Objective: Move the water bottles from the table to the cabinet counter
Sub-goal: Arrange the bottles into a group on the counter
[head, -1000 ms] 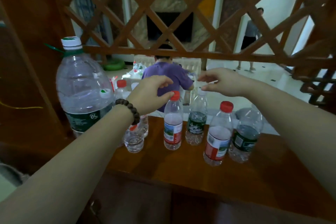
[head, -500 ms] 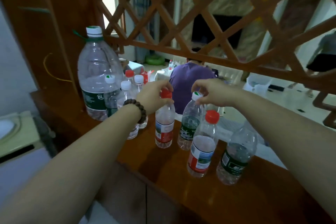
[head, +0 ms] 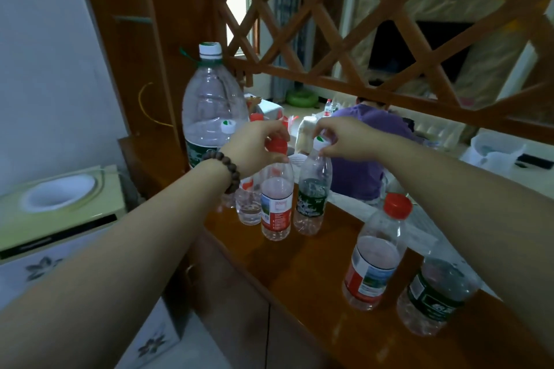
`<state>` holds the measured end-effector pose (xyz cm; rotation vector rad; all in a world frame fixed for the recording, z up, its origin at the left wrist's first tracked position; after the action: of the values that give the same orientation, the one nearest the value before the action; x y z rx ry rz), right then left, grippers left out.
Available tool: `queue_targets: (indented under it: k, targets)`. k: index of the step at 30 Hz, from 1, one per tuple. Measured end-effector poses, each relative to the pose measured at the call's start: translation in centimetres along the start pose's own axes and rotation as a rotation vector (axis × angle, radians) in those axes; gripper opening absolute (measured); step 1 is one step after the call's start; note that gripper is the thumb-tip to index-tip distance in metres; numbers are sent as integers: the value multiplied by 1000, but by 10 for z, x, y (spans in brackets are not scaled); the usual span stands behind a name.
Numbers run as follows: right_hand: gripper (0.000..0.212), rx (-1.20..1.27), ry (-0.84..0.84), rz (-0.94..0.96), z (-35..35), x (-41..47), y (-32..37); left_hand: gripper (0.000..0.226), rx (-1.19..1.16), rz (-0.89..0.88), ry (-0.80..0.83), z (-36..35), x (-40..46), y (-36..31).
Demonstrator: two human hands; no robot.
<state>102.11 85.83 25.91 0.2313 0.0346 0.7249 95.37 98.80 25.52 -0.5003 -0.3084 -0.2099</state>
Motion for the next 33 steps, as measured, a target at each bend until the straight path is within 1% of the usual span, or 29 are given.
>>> queue_targets:
  k: [3,10,19,22,27,30,33]
  targets:
    - [40,5,20,8,-11,17,6,35,59,-16,-13,0,1,2]
    - [39,27,5,17,-15,43,7,32,147,-19,52,-12,10,8]
    - [39,90,11,24,-19,50,12,34,143,-34,64,-8,9,10]
    - [42,66,25,18,-20,49,14,38,110,-31,76,-10,7,13]
    - [53,87,93,-6,-22,42,12,52,69,-9,90,-12,4,17]
    - [58,167,85,-19,-15,29,9,49,64,-34,60,-6,2,10]
    - [59,183,44,-46,-4,10,1,46,60,-70,-36,7,-2,-2]
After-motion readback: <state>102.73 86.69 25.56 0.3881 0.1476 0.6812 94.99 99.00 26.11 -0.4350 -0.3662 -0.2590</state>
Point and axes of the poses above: each hand's wrist, its own x-axis towards the middle knuckle, its own z-axis out of the back of the hand, y = z × x, the point moved 9 cm from there along x, towards the middle knuckle, and after that the axes turned 6 degrees about y, right-handed, at the moved point
